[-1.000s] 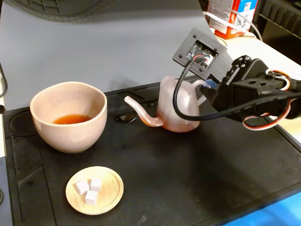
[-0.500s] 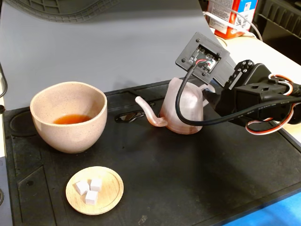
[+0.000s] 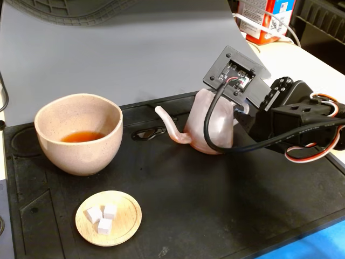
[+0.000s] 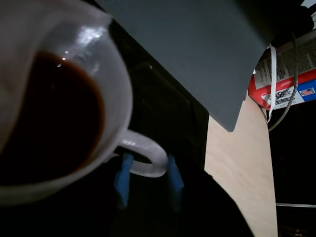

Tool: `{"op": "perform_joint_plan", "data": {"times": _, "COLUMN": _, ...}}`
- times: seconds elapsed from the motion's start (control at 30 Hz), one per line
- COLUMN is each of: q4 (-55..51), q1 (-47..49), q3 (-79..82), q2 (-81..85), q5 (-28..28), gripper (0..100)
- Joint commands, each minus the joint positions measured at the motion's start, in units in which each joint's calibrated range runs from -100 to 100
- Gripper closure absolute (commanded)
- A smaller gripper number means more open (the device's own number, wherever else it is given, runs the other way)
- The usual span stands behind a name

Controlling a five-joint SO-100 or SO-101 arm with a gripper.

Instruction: Pick up a kettle and pour liquid into a cup.

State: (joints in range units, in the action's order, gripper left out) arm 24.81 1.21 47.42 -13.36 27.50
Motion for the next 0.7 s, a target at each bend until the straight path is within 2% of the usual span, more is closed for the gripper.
{"op": "perform_joint_plan", "data": {"times": 0.0, "q4": 0.91, "q1": -0.03, "q3": 0.58, "q2": 1.5, "q5": 0.18, "gripper": 91}}
{"op": "perform_joint_plan", "data": {"times": 0.43, "q4": 0.13, "q1": -2.16, "q3": 17.55, "q2": 23.17, "q5": 0.5, "gripper": 91}}
{"op": "perform_joint_plan", "data": {"times": 0.5, "q4": 0.13, "q1": -1.32, "q3": 20.09, "q2": 29.82, "q5": 4.75, "gripper": 91}}
{"op": "perform_joint_plan", "data": {"times": 0.6, "q4": 0.13, "q1": 0.81, "q3": 27.81, "q2": 46.12, "q5": 14.14, "gripper": 91}}
{"op": "perform_joint_plan", "data": {"times": 0.67, "q4": 0.13, "q1": 0.73, "q3": 30.44, "q2": 52.78, "q5": 16.5, "gripper": 91}}
